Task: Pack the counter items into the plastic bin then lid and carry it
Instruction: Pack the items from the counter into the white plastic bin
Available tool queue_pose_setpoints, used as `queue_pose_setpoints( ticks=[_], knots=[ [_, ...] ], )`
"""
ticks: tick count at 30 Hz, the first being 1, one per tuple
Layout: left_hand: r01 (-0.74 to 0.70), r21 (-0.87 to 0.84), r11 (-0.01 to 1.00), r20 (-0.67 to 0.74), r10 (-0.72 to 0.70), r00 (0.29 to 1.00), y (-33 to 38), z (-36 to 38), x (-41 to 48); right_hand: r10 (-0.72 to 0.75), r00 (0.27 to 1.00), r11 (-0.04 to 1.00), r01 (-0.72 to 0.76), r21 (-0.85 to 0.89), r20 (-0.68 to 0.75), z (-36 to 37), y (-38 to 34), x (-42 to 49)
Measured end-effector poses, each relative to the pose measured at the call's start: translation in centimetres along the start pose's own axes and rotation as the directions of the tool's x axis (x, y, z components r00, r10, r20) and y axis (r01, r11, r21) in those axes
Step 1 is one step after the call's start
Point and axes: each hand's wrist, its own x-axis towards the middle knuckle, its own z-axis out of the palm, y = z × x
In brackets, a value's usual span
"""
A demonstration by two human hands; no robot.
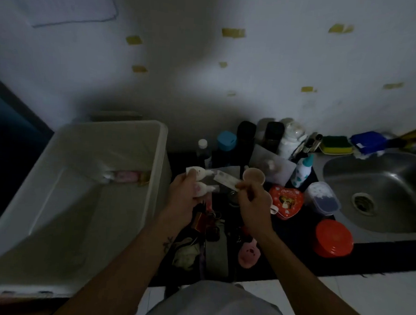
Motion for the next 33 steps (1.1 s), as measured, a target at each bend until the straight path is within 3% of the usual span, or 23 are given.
queue_pose_setpoints(
  ticks=[7,15,23,33],
  knots=[
    [-0.082,-0.102,0.991,0.067,0.089,0.994,5.3,-3.0,0.8,-0.065,0.995,0.993,0.072,0.093,-0.082,3.2,-5.6,0.7],
    [-0.185,-0.156,0.97,-0.045,0.18,0.983,10.0,-12.5,1.1,-0.12,0.993,0.98,0.119,0.158,-0.003,12.0,-10.6,-0.6],
    [-0.095,-0.141,0.985,-0.108,0.08,0.991,9.8,-22.7,2.4,-0.166,0.982,0.984,0.159,0.087,0.092,20.8,-13.3,-2.1],
    [0.094,-0.093,0.991,-0.207,-0.112,0.972,6.6,-29.2,6.0,0.062,0.986,0.974,-0.026,-0.224,0.155,29.2,-9.1,-3.0]
  ],
)
